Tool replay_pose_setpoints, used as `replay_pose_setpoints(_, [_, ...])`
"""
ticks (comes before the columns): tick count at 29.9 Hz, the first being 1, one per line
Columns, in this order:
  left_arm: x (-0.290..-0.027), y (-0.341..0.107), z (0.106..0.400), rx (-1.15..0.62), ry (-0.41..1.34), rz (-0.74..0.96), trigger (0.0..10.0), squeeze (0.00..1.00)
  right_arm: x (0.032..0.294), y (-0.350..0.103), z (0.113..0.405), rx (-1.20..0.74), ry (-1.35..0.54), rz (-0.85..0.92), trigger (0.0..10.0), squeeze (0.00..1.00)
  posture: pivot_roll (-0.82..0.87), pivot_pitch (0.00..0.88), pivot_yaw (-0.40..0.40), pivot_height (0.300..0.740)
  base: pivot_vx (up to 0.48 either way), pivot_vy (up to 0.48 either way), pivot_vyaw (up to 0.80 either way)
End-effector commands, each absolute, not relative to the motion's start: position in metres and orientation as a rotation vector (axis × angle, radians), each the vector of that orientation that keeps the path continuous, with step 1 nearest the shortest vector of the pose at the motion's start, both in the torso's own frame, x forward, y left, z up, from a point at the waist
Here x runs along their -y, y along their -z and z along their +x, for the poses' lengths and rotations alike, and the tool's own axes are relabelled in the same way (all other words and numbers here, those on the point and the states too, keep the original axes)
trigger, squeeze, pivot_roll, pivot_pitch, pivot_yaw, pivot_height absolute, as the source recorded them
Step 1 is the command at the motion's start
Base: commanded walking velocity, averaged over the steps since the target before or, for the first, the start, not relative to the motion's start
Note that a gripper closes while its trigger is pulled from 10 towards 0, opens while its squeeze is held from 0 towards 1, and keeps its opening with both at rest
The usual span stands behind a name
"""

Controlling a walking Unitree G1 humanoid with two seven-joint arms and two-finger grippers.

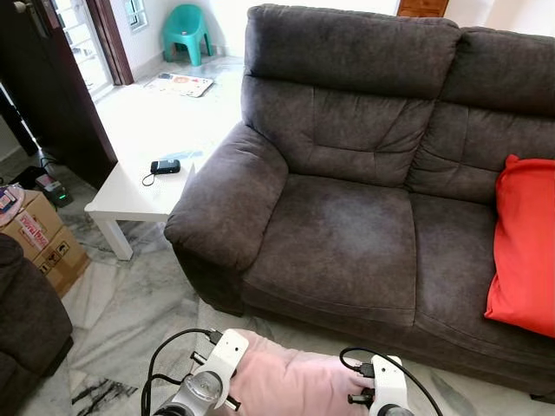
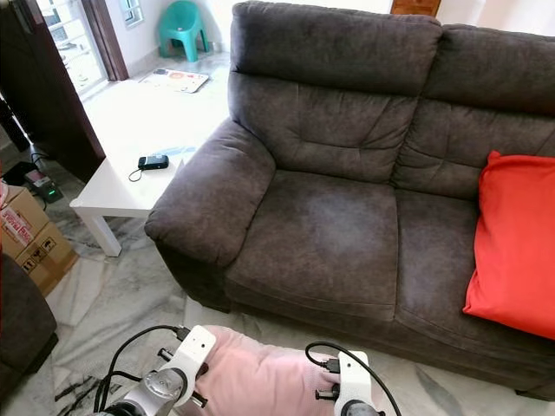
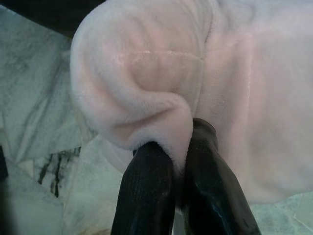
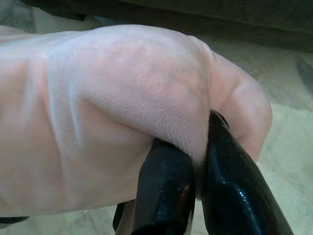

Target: Move the pillow to the sofa from floor

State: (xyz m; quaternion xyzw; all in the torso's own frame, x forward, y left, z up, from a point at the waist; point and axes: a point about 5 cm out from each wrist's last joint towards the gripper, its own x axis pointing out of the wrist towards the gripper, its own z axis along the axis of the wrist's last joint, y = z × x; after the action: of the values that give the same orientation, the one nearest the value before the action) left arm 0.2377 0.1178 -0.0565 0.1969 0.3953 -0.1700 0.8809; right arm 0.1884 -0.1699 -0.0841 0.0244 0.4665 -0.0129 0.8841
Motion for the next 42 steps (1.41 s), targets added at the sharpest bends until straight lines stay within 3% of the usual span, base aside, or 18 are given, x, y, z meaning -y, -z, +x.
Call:
replay_pose_setpoints(1, [-0.118,0.059,0.235,-0.841,0.367,0.447,10.0,0.0,0.168,0.081,0.194,-0.95,0.027,0.059,10.0,0.0,0.06,0.0,-0.063,0.74,0.0,0.0,0.0])
replay_pose_setpoints(42, [-0.124,0.056,0.24,-0.851,0.326,0.461,10.0,0.0,0.175,0.084,0.189,-0.974,0.068,0.022,10.0,0.0,0.06,0.0,-0.064,0.74,0.0,0.0,0.0])
